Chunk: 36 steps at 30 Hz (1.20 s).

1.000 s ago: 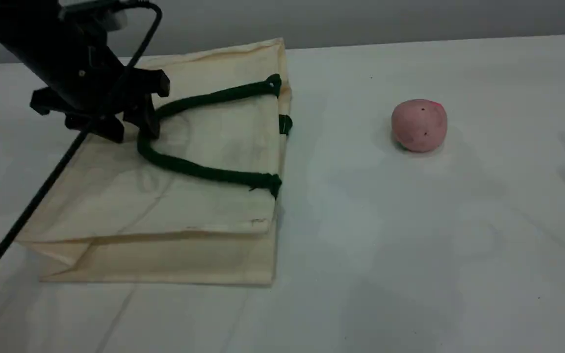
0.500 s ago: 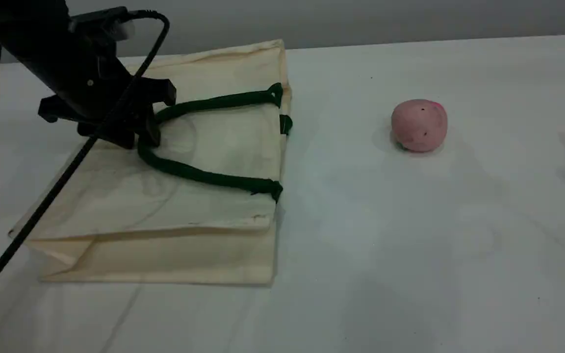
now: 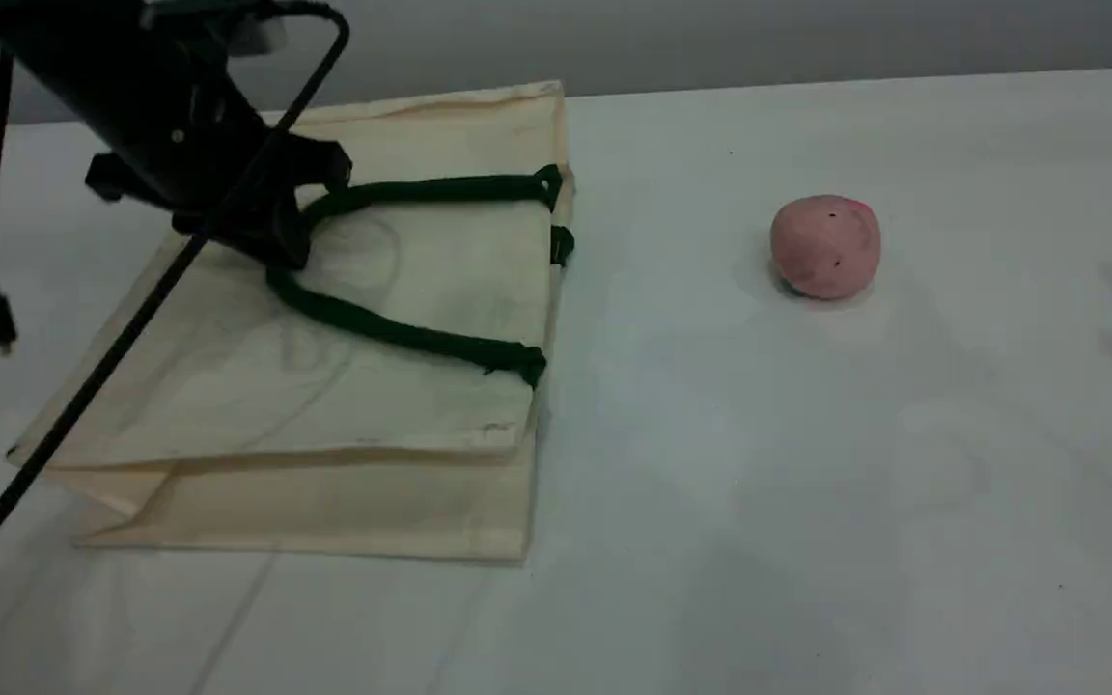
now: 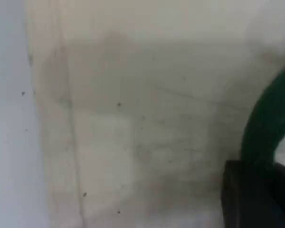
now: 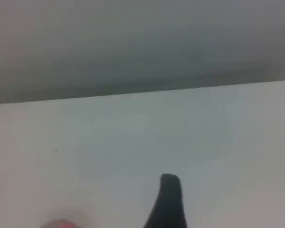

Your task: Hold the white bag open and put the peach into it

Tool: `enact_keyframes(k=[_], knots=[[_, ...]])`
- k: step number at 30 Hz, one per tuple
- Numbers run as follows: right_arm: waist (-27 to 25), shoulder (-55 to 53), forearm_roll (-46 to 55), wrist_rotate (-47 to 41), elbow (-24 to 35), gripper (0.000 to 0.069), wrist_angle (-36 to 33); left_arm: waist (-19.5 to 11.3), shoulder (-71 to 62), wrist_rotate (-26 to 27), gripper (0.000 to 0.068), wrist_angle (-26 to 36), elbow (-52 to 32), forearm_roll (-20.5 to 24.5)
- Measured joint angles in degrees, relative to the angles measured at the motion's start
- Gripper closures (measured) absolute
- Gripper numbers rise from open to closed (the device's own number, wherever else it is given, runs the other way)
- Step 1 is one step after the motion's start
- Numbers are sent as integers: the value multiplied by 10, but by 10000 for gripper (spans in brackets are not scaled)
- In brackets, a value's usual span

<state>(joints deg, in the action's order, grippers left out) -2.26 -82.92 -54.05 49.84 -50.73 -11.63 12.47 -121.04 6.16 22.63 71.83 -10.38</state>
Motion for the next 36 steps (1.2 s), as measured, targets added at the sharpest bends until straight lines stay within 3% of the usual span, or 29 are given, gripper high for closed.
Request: enact_keyframes(k=[18, 26, 36], knots=[[0, 0, 0, 0, 0, 129, 0, 1, 0, 148, 582, 447, 344, 0], [0, 0, 0, 0, 0, 129, -7, 2, 1, 207, 582, 475, 448, -17], [0, 0, 3, 33, 0, 129, -34, 5, 12, 315, 583, 473, 450, -90]])
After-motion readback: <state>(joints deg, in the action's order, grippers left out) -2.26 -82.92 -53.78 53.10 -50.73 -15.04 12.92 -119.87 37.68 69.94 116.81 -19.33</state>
